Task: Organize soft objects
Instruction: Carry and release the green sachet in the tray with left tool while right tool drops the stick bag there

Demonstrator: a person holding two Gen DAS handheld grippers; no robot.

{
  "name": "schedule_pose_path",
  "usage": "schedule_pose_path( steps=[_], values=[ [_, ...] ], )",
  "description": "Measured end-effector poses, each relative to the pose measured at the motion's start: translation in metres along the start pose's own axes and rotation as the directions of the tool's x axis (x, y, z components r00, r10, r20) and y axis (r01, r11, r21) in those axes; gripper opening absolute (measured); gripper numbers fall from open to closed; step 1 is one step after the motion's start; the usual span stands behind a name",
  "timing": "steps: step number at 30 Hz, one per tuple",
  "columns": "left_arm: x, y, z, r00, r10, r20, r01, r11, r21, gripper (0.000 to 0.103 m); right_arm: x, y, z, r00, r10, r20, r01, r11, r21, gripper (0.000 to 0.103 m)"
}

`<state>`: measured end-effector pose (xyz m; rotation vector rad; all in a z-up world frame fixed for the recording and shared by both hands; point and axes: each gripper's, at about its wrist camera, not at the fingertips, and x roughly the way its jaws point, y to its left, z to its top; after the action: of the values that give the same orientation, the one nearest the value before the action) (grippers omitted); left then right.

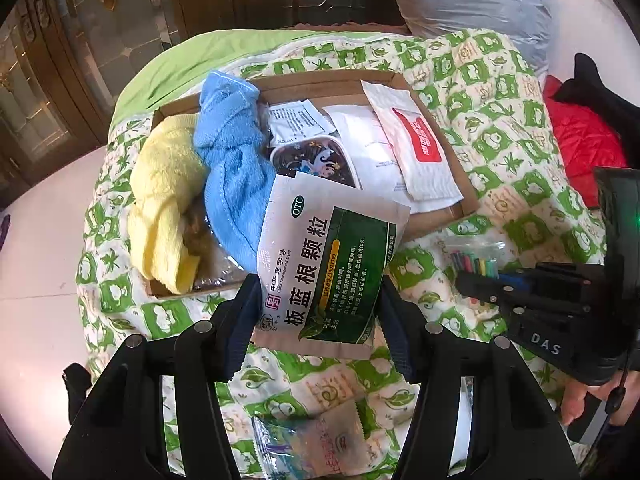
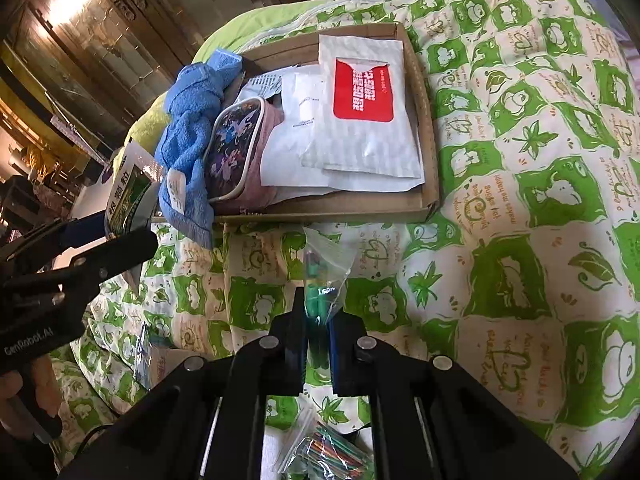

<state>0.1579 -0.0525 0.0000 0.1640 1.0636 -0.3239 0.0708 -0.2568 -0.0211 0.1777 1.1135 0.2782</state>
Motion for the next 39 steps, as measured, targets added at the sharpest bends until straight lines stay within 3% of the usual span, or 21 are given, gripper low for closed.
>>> schedule_pose_path(
  steps=[14, 23, 28, 39],
  values=[
    [0.008, 0.003, 0.022, 1.0, 0.001, -0.005, -0.001, 1.0, 0.002, 0.058, -0.008, 0.015, 0.034, 0.999, 0.038, 0.011, -0.038, 0.999, -0.03, 0.006],
    [0.012, 0.014, 0.055, 1.0, -0.003, -0.004, 0.003, 1.0, -0.011, 0.058, -0.008, 0.015, 0.069, 1.0, 0.028, 0.009, -0.027, 0.998, -0.059, 0.006],
    [0.021, 0.016, 0.083, 1.0, -0.004, -0.023, 0.003, 1.0, -0.016, 0.058, -0.002, 0.013, 0.098, 1.0, 0.018, -0.007, -0.019, 0.998, -0.062, 0.006],
    [0.056, 0.036, 0.13, 0.998, -0.036, -0.058, 0.029, 0.992, -0.122, 0.058, 0.012, -0.007, 0.175, 1.0, -0.008, 0.018, 0.008, 1.0, -0.013, 0.007]
  ],
)
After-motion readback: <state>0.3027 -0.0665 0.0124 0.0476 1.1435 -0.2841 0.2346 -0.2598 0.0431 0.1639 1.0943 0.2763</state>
